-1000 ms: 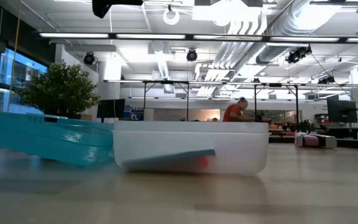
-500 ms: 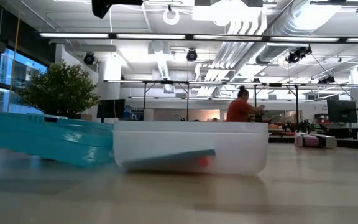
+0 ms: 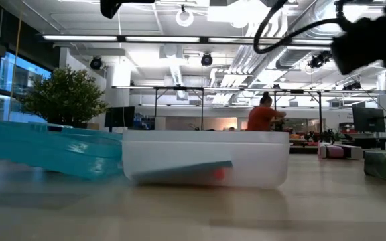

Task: Pack school essentials
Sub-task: Put the yellow crayon box into the blue supply box

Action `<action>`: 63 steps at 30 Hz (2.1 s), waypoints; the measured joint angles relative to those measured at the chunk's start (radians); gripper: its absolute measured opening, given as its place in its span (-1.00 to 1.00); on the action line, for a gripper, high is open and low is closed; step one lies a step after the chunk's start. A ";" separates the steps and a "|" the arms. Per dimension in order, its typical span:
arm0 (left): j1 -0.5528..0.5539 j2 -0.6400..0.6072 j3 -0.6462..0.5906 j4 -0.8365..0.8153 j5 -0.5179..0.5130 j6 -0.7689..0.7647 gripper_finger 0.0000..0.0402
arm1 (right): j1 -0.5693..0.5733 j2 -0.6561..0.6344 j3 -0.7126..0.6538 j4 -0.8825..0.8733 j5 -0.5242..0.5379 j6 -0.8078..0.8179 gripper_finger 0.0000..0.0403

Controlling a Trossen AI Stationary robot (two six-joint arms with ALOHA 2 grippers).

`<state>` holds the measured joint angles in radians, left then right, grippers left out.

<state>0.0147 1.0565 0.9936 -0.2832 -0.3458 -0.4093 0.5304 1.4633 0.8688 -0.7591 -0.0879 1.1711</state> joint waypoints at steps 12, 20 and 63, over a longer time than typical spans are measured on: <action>0.000 0.000 0.000 0.000 0.002 -0.004 -0.18 | -0.125 -0.247 -0.141 0.122 0.054 -0.170 0.33; 0.000 0.000 0.000 0.000 0.002 -0.008 -0.18 | -0.116 -0.321 -0.360 0.355 -0.061 -0.151 0.33; -0.003 0.000 0.001 -0.004 0.002 -0.036 -0.18 | 0.052 -0.221 -0.038 0.477 0.099 -0.372 0.01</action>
<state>0.0120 1.0565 0.9943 -0.2871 -0.3435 -0.4453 0.5820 1.2419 0.8307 -0.2823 0.0111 0.7987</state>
